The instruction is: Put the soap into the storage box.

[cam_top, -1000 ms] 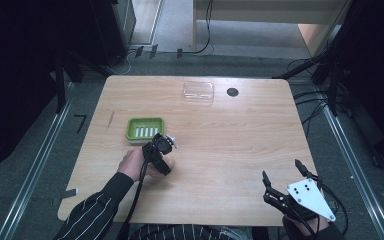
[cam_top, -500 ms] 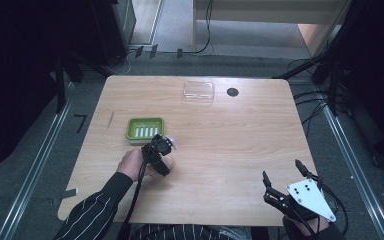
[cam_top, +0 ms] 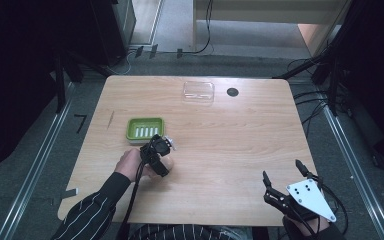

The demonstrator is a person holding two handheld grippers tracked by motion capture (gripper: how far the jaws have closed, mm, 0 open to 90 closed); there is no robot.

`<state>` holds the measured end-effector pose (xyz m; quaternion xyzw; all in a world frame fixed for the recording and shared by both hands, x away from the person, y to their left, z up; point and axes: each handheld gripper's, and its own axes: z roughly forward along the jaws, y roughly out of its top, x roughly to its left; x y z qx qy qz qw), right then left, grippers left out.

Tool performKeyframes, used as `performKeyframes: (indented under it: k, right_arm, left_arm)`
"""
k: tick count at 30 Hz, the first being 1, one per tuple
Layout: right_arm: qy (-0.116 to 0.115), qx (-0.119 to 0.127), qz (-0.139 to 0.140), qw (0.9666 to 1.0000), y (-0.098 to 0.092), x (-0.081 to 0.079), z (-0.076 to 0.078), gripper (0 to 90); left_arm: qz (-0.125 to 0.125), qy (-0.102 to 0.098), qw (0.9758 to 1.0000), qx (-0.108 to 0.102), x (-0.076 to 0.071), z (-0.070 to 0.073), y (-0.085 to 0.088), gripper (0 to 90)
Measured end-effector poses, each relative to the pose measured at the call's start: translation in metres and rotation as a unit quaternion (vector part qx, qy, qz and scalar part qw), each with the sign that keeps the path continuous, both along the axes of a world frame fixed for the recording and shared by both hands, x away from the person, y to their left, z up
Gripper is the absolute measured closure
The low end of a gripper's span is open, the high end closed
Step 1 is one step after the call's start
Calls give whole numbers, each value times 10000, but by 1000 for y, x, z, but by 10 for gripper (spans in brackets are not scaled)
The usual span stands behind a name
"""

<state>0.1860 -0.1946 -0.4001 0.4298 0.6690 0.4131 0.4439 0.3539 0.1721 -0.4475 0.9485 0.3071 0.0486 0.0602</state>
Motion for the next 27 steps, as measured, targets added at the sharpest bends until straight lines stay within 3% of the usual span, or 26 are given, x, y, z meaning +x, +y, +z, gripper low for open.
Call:
performKeyframes:
  k: [11,27]
  right_arm:
    - [4,2,-7,10000,0,0,0,134]
    - [2,-2,-6,10000,0,0,0,134]
  left_arm:
    - [87,-36,9999,-47,0,7,8,332]
    - [71,-76,9999,46,4,16,20,332]
